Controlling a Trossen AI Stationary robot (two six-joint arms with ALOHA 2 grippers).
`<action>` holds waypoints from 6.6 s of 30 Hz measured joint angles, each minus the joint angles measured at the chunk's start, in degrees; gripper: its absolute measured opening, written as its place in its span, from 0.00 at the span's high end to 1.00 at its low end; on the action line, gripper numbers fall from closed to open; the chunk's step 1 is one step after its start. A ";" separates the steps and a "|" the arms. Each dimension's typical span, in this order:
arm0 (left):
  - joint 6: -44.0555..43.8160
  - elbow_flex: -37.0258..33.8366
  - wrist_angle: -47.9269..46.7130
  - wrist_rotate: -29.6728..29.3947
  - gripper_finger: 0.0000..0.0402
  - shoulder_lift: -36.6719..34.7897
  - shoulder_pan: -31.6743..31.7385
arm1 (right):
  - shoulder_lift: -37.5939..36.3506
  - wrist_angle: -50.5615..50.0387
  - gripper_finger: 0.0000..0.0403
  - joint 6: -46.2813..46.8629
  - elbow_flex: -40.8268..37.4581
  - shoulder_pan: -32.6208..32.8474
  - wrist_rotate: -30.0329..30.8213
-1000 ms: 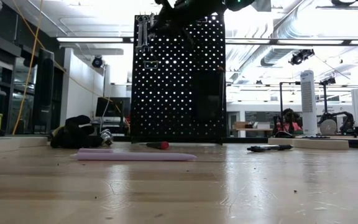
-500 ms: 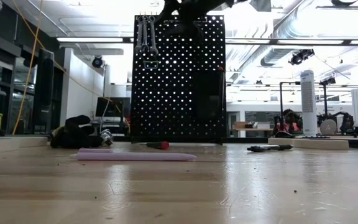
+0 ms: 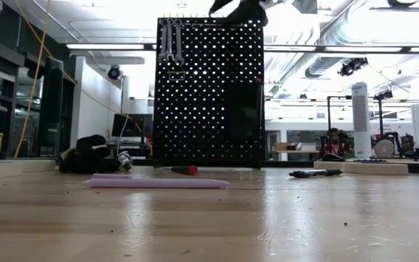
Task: Hang tools onto peg board
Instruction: Put the black pen into the black bin on the peg board, then put the black pen into the black bin on the pegboard
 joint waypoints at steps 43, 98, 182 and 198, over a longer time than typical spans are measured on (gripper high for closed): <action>-23.26 -31.21 28.62 6.41 1.00 2.46 -3.48 | 10.21 -42.37 0.48 7.06 -31.94 12.35 -13.80; -24.97 -31.21 28.33 2.96 1.00 2.46 -2.04 | 3.09 -4.02 0.84 98.88 -49.90 1.75 -9.46; -30.10 -31.21 28.96 1.80 1.00 2.46 1.26 | 0.37 -11.42 1.00 71.63 -48.68 30.11 -13.28; -21.30 -28.76 60.83 6.48 1.00 30.86 3.40 | 1.14 -7.39 1.00 22.54 -48.92 27.98 -2.70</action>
